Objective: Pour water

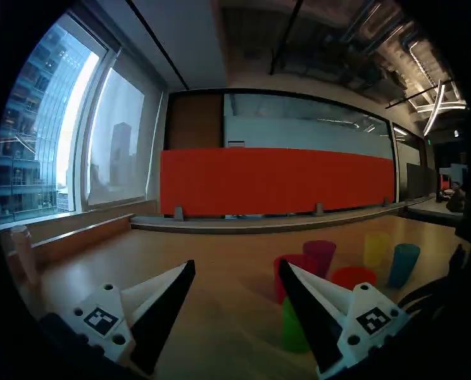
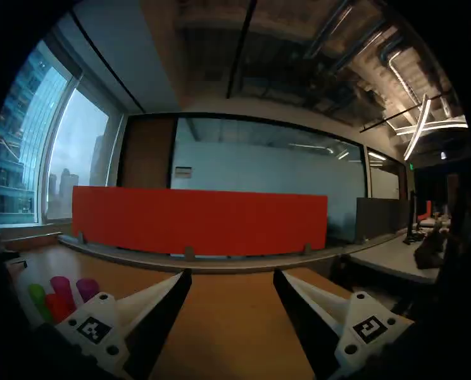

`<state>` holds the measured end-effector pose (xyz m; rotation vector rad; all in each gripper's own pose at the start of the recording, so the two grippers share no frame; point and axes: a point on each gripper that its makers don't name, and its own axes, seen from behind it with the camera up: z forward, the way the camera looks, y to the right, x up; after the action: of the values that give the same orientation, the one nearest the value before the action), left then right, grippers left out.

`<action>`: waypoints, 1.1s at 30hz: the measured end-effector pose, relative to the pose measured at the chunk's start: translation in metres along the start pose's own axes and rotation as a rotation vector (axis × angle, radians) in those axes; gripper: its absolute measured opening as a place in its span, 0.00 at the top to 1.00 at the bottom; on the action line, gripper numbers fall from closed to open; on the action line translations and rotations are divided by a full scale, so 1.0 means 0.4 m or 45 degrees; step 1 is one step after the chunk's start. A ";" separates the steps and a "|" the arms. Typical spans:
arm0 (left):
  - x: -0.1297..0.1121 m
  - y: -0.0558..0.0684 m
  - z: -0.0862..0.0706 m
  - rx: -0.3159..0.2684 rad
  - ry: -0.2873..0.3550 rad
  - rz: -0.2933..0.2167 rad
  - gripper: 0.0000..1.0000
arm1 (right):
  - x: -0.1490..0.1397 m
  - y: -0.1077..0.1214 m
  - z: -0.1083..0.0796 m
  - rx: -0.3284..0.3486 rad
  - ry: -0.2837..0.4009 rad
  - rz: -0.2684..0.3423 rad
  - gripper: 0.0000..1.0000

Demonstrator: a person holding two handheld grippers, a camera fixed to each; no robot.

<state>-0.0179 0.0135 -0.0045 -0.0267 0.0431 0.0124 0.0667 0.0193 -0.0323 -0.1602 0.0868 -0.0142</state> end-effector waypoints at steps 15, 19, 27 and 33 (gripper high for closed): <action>-0.001 -0.004 -0.001 0.000 0.000 0.002 0.02 | -0.073 -0.063 -0.011 0.084 -0.010 -0.002 0.00; -0.001 -0.003 -0.001 0.000 0.000 0.001 0.02 | -0.093 -0.080 -0.007 0.113 0.001 0.004 0.00; -0.001 -0.003 -0.001 0.000 -0.001 0.001 0.02 | -0.156 -0.102 0.004 0.164 -0.016 0.039 0.00; -0.002 -0.003 0.000 0.000 0.000 0.001 0.02 | -0.198 -0.102 0.013 0.172 -0.035 0.046 0.00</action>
<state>-0.0187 0.0124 -0.0046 -0.0267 0.0428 0.0131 -0.0119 -0.0186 -0.0139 -0.0238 0.0609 0.0181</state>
